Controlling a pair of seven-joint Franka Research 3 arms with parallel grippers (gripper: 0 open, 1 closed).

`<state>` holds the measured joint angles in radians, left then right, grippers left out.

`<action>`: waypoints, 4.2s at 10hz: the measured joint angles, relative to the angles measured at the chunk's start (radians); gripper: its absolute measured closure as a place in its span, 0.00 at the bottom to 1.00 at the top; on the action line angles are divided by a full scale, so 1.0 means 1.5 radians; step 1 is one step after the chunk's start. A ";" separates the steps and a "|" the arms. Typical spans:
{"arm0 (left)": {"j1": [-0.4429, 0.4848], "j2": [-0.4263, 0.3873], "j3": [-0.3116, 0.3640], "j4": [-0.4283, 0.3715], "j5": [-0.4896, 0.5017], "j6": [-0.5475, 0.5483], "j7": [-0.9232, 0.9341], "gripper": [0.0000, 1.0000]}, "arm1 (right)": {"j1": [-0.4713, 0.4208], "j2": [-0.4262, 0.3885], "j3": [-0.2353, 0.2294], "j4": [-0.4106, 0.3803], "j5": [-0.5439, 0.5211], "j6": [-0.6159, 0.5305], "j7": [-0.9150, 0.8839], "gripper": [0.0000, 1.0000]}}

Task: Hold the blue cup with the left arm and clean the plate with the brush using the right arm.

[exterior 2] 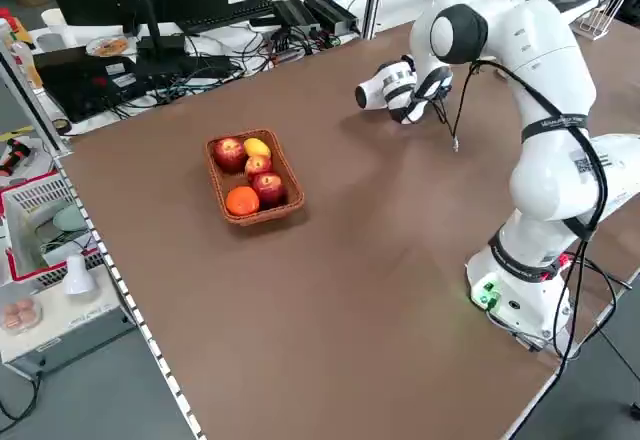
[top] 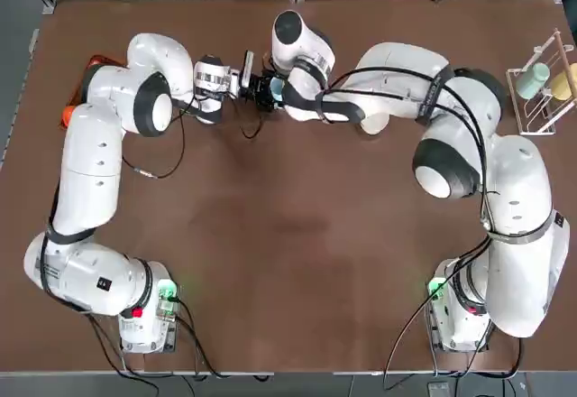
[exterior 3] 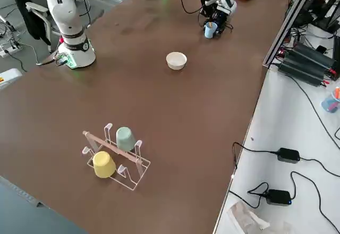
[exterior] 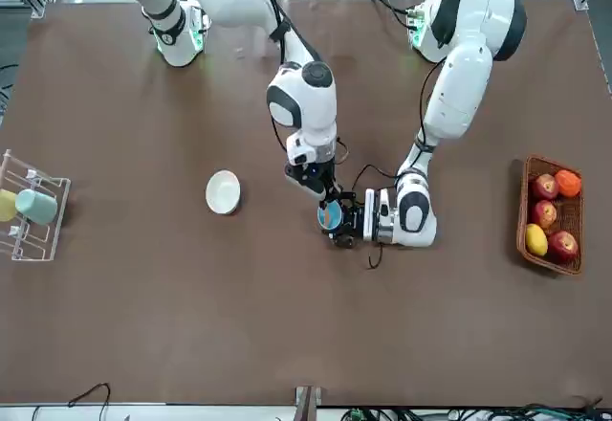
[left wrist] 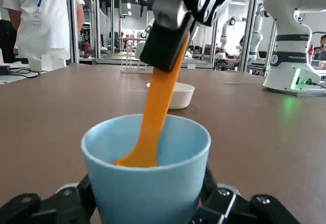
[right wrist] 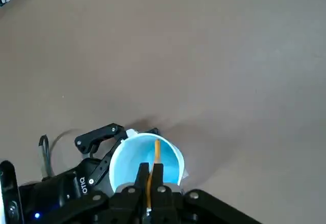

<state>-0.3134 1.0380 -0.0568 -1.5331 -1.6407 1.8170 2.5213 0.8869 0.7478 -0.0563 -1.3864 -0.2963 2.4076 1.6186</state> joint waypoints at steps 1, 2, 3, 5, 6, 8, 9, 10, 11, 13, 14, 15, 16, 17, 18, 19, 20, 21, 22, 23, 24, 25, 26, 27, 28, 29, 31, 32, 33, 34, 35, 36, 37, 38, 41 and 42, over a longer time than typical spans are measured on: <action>0.000 0.000 0.000 0.000 0.000 0.000 0.000 0.20 | 0.001 0.000 0.000 0.000 -0.002 0.000 0.003 0.95; 0.001 0.000 0.000 -0.001 0.000 -0.001 0.000 0.20 | 0.002 0.000 0.000 0.000 -0.005 0.000 0.012 0.95; 0.001 0.000 0.000 -0.002 0.000 -0.001 0.000 0.20 | 0.003 0.000 0.000 0.000 -0.009 0.001 0.026 0.95; 0.001 0.000 0.000 -0.003 0.000 -0.001 0.000 0.20 | 0.004 0.000 -0.001 0.004 -0.011 0.003 0.047 0.95; 0.001 0.000 0.000 -0.003 0.000 -0.001 0.000 0.21 | 0.003 0.000 -0.001 0.007 -0.011 0.004 0.061 0.95; 0.002 0.000 0.000 -0.003 -0.002 0.000 0.000 0.21 | 0.001 0.000 0.000 0.011 -0.010 0.004 0.080 0.95; 0.001 0.000 0.000 -0.003 -0.002 0.001 0.000 0.21 | -0.001 0.000 0.000 0.011 -0.010 0.004 0.083 0.95; 0.001 0.000 0.000 -0.003 -0.003 0.002 0.000 0.23 | -0.004 0.000 0.000 0.011 -0.011 0.004 0.082 0.95; 0.002 0.000 0.000 -0.003 -0.004 0.002 0.000 0.23 | -0.010 0.000 -0.001 0.011 -0.012 0.004 0.079 0.95; 0.002 0.000 0.000 -0.003 -0.004 0.002 0.000 0.27 | -0.023 0.000 -0.002 0.011 -0.017 0.001 0.070 0.95; 0.002 0.000 0.000 -0.003 -0.004 0.002 0.000 0.28 | -0.024 0.000 -0.002 0.010 -0.018 -0.002 0.064 0.95; 0.002 0.000 0.000 -0.003 -0.004 0.001 0.000 0.30 | -0.023 0.001 -0.002 0.008 -0.021 -0.004 0.062 0.95; 0.002 0.000 0.000 -0.004 -0.004 0.001 0.000 0.31 | -0.021 0.001 -0.002 0.008 -0.025 -0.005 0.061 0.95; 0.002 0.000 0.000 -0.004 -0.004 0.001 0.000 0.31 | -0.016 0.002 -0.002 0.008 -0.027 -0.009 0.060 0.95; 0.003 0.000 0.000 -0.004 -0.004 0.001 0.000 0.31 | -0.011 0.002 -0.002 0.008 -0.027 -0.011 0.060 0.95; 0.003 0.000 0.000 -0.004 -0.004 0.001 0.000 0.31 | -0.006 0.002 -0.001 0.008 -0.027 -0.014 0.060 0.95; 0.003 0.000 0.001 -0.004 -0.004 0.000 0.000 0.31 | -0.003 0.002 -0.002 0.009 -0.029 -0.019 0.060 0.95; 0.003 0.000 0.001 -0.004 -0.004 0.000 0.000 0.31 | -0.001 0.002 -0.002 0.011 -0.030 -0.021 0.060 0.95; 0.003 0.000 0.001 -0.004 -0.004 0.000 0.000 0.30 | -0.001 0.002 -0.002 0.015 -0.030 -0.025 0.060 0.95; 0.003 0.000 0.001 -0.004 -0.004 0.000 0.000 0.30 | -0.001 0.000 -0.002 0.021 -0.030 -0.036 0.060 0.95; 0.003 0.000 0.001 -0.004 -0.004 0.000 0.000 0.30 | -0.001 -0.002 -0.002 0.025 -0.030 -0.048 0.060 0.95; 0.003 0.000 0.001 -0.004 -0.004 0.000 0.000 0.30 | -0.001 -0.005 -0.002 0.029 -0.029 -0.056 0.060 0.95; 0.003 0.000 0.001 -0.004 -0.004 0.000 0.000 0.30 | -0.001 -0.008 -0.002 0.031 -0.029 -0.057 0.060 0.95; 0.003 0.000 0.001 -0.004 -0.004 0.000 0.000 0.30 | -0.001 -0.011 -0.002 0.035 -0.029 -0.061 0.060 0.95; 0.003 0.000 0.001 -0.004 -0.004 0.000 0.000 0.30 | -0.001 -0.016 -0.002 0.038 -0.029 -0.073 0.060 0.95; 0.003 0.000 0.001 -0.004 -0.004 0.000 0.000 0.30 | -0.001 -0.022 -0.002 0.039 -0.029 -0.081 0.060 0.95; 0.003 0.000 0.001 -0.004 -0.004 0.000 0.000 0.27 | -0.002 -0.035 -0.002 0.045 -0.026 -0.085 0.059 0.95; 0.002 0.000 0.000 -0.005 -0.004 -0.001 0.000 0.23 | -0.002 -0.044 -0.001 0.045 -0.020 -0.096 0.054 0.95; 0.002 0.000 0.000 -0.005 -0.004 -0.001 0.000 0.16 | -0.002 -0.055 -0.001 0.046 -0.010 -0.120 0.044 0.95; 0.003 0.000 0.000 -0.005 -0.004 -0.002 0.000 0.02 | -0.003 -0.065 -0.002 0.048 0.003 -0.136 0.032 0.95; 0.003 0.000 0.000 -0.005 -0.004 -0.003 0.000 0.00 | -0.006 -0.076 -0.002 0.050 0.014 -0.141 0.020 0.95; 0.003 0.000 0.001 -0.005 -0.004 -0.003 0.000 0.00 | -0.009 -0.088 -0.003 0.052 0.028 -0.150 0.002 0.95; 0.003 -0.002 0.001 -0.006 -0.004 -0.003 0.000 0.00 | -0.013 -0.100 -0.004 0.053 0.039 -0.170 -0.015 0.95; 0.006 -0.004 0.002 -0.008 -0.004 -0.003 0.000 0.00 | -0.021 -0.111 -0.004 0.053 0.047 -0.187 -0.032 0.95; 0.019 -0.015 0.004 -0.021 0.000 -0.003 0.000 0.00 | -0.051 -0.143 -0.005 0.054 0.063 -0.252 -0.094 0.95; 0.025 -0.019 0.004 -0.025 0.004 -0.005 0.000 0.00 | -0.066 -0.154 -0.006 0.054 0.081 -0.279 -0.129 0.95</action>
<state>-0.2765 1.0093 -0.0503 -1.5712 -1.6344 1.8102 2.5214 0.7886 0.5174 -0.0653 -1.3059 -0.1754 1.9890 1.4248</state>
